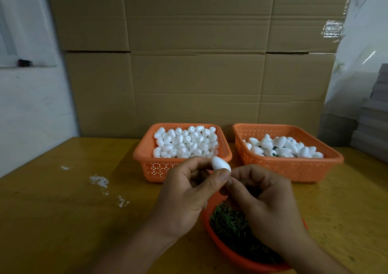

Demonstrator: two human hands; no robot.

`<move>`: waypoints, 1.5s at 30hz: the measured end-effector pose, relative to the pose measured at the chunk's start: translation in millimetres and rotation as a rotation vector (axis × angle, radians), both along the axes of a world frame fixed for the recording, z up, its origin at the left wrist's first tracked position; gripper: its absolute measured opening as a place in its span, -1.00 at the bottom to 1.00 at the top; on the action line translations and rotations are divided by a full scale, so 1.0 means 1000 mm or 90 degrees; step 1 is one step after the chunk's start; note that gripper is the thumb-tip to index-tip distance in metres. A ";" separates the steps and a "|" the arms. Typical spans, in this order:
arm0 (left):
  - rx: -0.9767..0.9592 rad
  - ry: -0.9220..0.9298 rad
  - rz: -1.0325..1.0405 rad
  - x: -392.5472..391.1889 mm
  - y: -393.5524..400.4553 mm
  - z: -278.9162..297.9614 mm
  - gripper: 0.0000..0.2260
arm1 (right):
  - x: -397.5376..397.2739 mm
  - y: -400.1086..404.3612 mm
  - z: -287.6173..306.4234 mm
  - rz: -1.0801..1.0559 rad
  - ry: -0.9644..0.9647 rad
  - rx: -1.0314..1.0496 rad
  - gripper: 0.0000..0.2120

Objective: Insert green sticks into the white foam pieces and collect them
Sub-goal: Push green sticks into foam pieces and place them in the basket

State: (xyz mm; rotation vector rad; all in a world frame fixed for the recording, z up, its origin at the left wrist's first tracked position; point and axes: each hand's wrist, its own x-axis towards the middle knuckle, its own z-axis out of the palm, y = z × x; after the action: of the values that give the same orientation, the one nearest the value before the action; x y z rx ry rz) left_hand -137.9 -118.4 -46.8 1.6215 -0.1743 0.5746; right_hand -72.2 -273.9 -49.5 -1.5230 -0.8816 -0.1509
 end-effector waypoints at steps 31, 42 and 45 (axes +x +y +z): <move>0.106 0.025 0.014 0.011 0.000 -0.025 -0.94 | 0.186 -0.019 0.034 -0.630 0.078 -0.568 -0.71; 0.154 0.001 0.056 0.013 0.003 -0.026 -0.70 | 0.149 -0.027 0.035 -0.524 -0.010 -0.322 -0.82; 0.150 0.004 0.063 0.013 0.004 -0.024 -0.63 | 0.119 -0.030 0.041 -0.396 0.019 -0.236 -0.79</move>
State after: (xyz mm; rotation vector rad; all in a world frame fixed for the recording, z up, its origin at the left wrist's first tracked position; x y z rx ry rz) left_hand -124.9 -114.2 -71.0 1.8681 -0.1629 0.6431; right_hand 46.4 -303.6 -8.3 -2.1097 -0.3964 -0.4316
